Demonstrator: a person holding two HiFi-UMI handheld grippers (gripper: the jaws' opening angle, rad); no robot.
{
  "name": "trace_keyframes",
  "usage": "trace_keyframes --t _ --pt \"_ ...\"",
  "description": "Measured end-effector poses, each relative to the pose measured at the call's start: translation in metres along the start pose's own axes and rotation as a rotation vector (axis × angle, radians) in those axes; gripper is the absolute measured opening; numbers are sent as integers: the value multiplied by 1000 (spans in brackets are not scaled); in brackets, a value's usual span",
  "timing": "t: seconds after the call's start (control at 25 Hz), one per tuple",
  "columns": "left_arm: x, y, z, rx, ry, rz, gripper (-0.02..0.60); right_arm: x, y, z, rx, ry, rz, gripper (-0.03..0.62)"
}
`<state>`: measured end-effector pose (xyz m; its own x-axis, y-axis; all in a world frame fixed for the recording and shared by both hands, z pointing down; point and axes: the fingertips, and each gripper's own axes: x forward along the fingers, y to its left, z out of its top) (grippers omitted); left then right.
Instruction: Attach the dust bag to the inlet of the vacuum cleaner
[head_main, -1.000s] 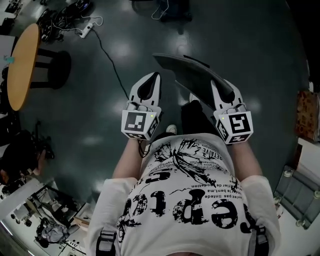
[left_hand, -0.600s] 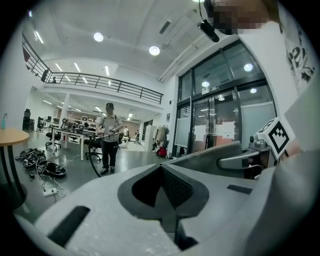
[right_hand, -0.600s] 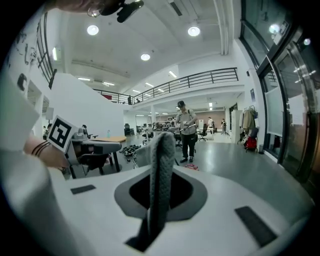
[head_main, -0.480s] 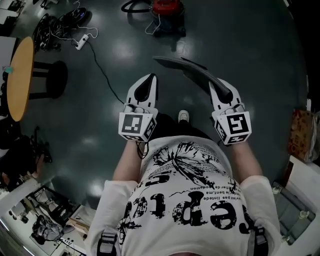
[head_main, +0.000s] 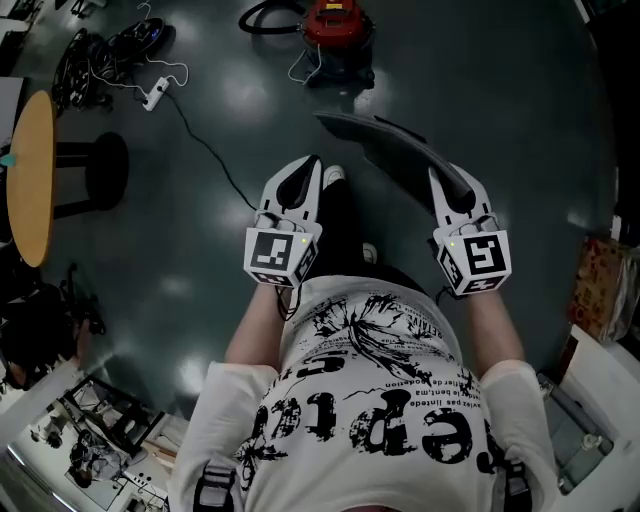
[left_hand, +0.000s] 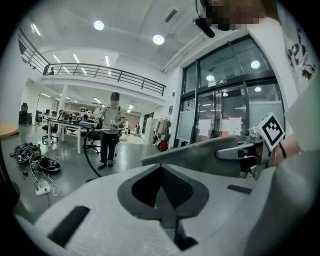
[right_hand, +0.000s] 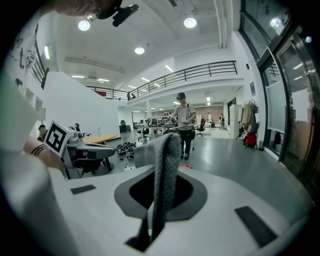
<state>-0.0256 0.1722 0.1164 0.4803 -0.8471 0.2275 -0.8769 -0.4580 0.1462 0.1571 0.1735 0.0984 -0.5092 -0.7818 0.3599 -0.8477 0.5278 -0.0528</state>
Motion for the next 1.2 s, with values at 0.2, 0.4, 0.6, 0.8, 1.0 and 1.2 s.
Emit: trace_keyframes --t 0.2,0.4,0.6,0.8,1.0,1.2 --pt "74 69 11 -13 24 -33 2 83 -23 23 -3 35 5 9" --pt "128 139 30 -21 45 -43 2 157 -41 45 -21 59 10 9" --pt "171 175 25 1 76 -66 2 212 -58 42 -35 62 40 9" --pt "212 186 5 30 70 -106 2 253 -78 17 -50 83 146 9" --pt "252 200 -27 121 98 -155 281 277 -103 -5 -53 99 287 9" --pt "269 185 -58 251 212 -374 403 290 -101 -2 -97 130 381 9"
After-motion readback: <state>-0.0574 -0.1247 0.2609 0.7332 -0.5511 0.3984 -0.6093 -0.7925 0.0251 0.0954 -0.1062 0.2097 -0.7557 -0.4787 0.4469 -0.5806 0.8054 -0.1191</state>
